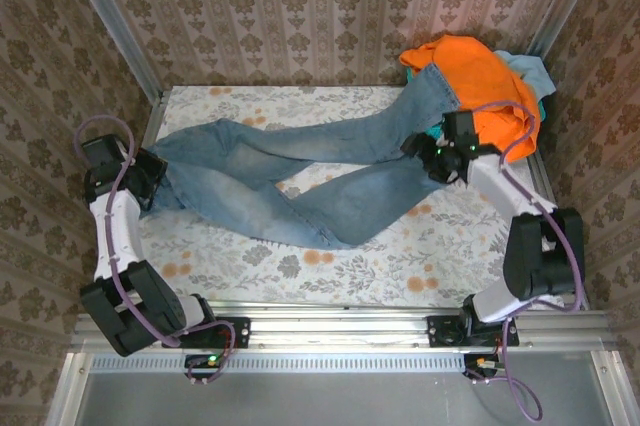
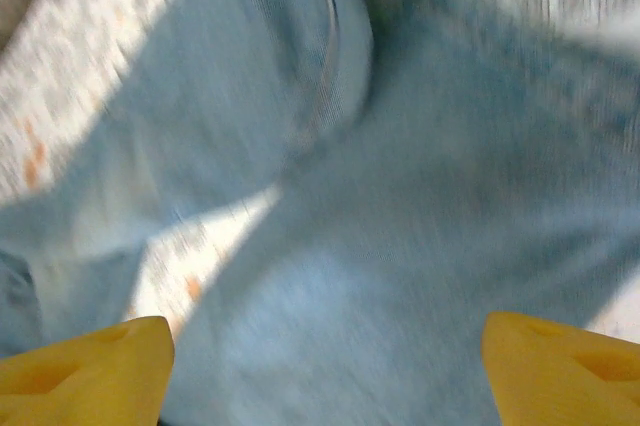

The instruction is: Fold and stack the trousers

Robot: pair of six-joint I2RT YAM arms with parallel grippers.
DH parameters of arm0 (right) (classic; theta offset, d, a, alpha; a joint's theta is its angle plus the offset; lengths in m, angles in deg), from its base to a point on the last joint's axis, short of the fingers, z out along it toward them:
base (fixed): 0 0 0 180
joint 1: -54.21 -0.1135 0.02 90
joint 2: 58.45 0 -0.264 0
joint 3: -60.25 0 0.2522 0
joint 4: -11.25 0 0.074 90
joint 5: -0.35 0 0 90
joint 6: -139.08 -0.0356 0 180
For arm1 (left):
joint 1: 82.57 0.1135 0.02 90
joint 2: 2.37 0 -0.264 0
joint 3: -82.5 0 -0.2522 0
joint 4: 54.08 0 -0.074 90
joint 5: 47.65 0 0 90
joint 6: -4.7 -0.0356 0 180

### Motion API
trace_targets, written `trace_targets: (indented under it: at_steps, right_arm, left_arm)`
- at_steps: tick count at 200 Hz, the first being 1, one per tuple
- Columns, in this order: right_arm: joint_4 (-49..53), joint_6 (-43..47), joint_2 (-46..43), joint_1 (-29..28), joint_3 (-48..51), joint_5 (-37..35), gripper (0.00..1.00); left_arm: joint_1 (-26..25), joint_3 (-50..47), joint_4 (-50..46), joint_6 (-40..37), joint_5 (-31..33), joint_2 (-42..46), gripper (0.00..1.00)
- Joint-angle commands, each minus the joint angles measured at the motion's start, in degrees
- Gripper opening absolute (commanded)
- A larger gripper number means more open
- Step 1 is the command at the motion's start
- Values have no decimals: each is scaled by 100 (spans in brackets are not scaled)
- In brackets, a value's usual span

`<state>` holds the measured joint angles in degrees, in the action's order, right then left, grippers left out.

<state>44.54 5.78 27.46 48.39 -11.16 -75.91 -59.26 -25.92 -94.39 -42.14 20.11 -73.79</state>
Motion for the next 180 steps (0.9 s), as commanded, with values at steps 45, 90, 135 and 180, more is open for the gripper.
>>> trace_targets:
  at_steps: [45,90,135,180]
  right_arm:
    - [-157,-9,-116,-379,1201,-297,57]
    - [52,256,1096,-314,619,-513,65]
    - [583,387,1391,-358,153,-836,44]
    - [846,612,1732,-365,-234,-845,15]
  left_arm:
    - [-37,-446,108,-102,-85,552,0]
    - [-37,-751,110,-108,-123,831,0]
    - [-20,-926,93,-160,-110,1102,0]
    - [71,-1045,158,-205,-152,1329,0]
